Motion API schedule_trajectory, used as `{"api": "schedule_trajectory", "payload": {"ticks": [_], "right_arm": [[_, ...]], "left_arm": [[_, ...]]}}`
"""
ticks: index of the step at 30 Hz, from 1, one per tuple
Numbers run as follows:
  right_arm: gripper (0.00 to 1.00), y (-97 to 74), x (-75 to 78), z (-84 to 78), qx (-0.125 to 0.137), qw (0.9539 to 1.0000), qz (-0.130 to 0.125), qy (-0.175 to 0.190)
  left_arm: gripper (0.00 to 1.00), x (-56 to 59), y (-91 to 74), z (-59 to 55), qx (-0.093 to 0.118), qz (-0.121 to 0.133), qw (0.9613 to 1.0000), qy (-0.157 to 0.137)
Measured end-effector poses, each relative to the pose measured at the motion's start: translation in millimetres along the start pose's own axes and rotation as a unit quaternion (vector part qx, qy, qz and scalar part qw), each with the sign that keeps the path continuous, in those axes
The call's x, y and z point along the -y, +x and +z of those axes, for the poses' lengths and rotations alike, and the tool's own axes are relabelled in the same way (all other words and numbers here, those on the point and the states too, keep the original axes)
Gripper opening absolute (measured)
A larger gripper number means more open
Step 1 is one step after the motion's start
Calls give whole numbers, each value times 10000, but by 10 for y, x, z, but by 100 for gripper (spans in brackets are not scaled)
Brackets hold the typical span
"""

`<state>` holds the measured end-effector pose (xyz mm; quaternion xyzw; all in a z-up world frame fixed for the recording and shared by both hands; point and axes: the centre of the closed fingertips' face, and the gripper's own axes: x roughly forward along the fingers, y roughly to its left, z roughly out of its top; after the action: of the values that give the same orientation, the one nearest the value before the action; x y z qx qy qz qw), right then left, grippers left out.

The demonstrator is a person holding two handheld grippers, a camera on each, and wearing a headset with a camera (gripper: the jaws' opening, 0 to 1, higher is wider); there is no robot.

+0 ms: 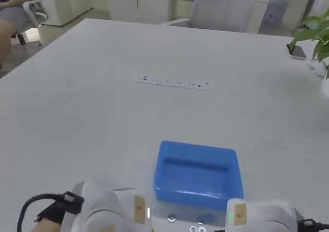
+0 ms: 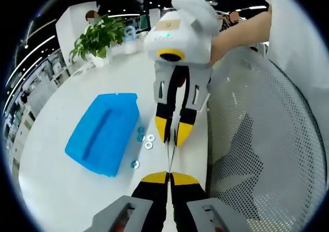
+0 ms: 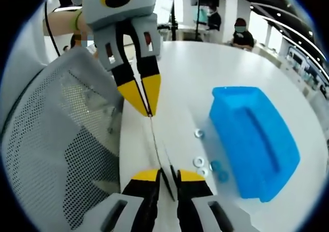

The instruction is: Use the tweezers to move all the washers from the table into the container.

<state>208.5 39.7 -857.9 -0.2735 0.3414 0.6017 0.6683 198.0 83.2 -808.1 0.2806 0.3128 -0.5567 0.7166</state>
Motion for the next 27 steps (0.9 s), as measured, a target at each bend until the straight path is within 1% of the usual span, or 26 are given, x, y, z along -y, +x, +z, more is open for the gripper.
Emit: {"api": "schedule_trajectory", "payload": {"ticks": [1, 2, 3, 4, 8, 10, 12, 14, 18, 22, 27], "right_arm": [[9, -19, -2, 13, 62, 10000, -30, -25], [9, -34, -1, 18, 92, 9999, -56, -50], [9, -56, 4, 42, 180, 9998, -92, -32], [9, -67, 1, 54, 230, 9997, -102, -6], [8, -96, 2, 92, 403, 9989, -219, -1], [8, -106, 27, 119, 509, 9981, -323, 83], [8, -108, 47, 145, 598, 9974, -383, 146], [8, -106, 76, 165, 672, 9965, -445, 202], [8, -103, 118, 181, 739, 9954, -554, 264], [8, -122, 172, 236, 958, 9925, -595, 464], [9, -120, 280, 270, 1065, 9900, -708, 599]], "left_arm": [[0, 7, -26, 52, 80, -4, 10000, -32], [0, 16, -60, 131, 197, -8, 9998, -44], [0, 20, -86, 172, 217, 9, 9998, 8], [0, 27, -109, 246, 277, 30, 9995, 139], [0, 54, -133, 449, 373, 22, 9987, 357], [0, 61, -131, 553, 431, 38, 9977, 526], [0, 65, -120, 621, 471, 26, 9973, 560], [0, 63, -104, 664, 508, 5, 9970, 589], [0, 30, -89, 681, 466, -14, 9968, 645], [0, -37, -116, 721, 494, 5, 9969, 610], [0, -138, -109, 738, 478, 39, 9970, 602]]}}
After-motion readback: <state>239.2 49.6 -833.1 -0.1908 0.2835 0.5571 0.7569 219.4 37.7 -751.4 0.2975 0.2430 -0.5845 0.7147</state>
